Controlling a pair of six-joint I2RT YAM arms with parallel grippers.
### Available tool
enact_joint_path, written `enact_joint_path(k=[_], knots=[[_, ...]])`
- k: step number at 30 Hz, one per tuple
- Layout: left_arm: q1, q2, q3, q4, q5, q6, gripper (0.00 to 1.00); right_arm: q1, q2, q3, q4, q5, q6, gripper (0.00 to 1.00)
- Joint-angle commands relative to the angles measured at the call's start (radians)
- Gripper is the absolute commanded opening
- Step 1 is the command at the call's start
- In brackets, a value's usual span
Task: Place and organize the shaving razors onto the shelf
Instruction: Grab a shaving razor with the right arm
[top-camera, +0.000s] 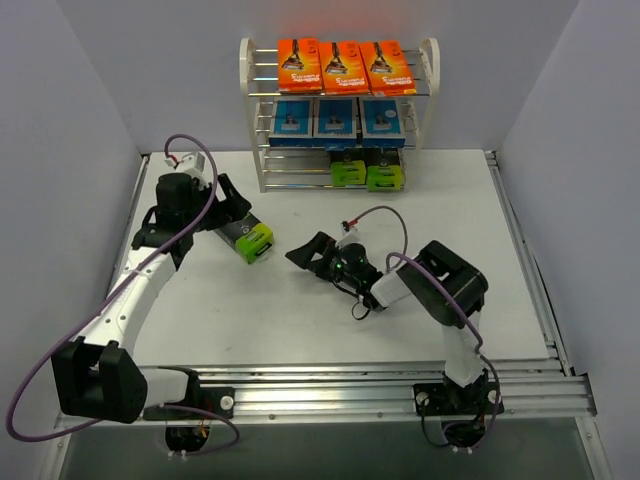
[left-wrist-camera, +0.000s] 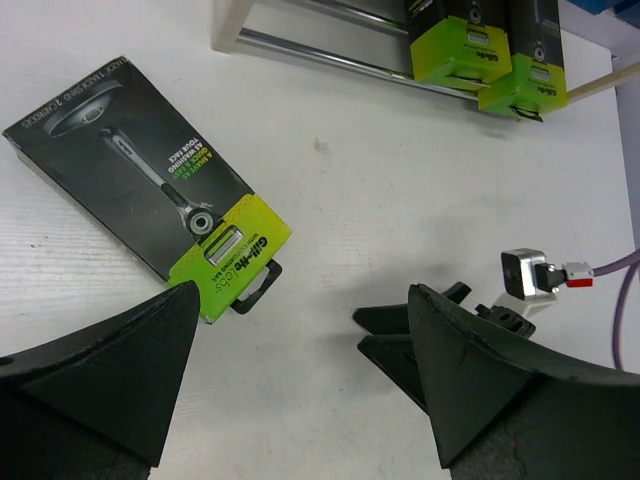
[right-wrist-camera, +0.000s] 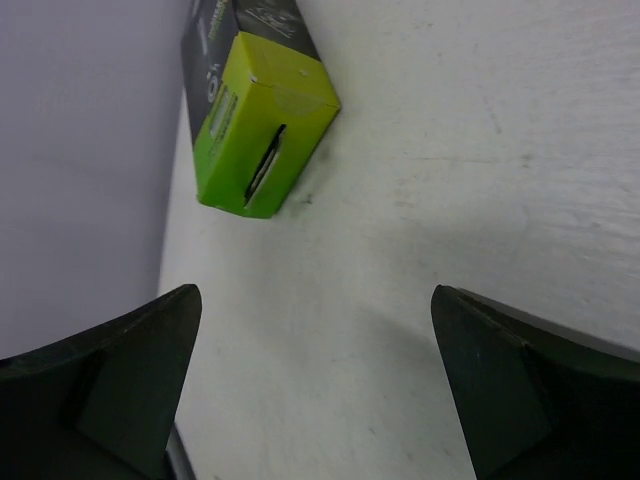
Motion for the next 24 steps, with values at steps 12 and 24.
enact_joint_path(k=[12, 24], knots=[[0.019, -0.064, 0.032, 0.034, 0.047, 0.03, 0.94, 0.097, 0.222, 0.228, 0.141, 0.12, 0.199, 1.0], [0.03, -0.06, 0.037, 0.023, 0.039, 0.027, 0.94, 0.124, 0.345, 0.449, -0.046, 0.135, 0.288, 0.93]])
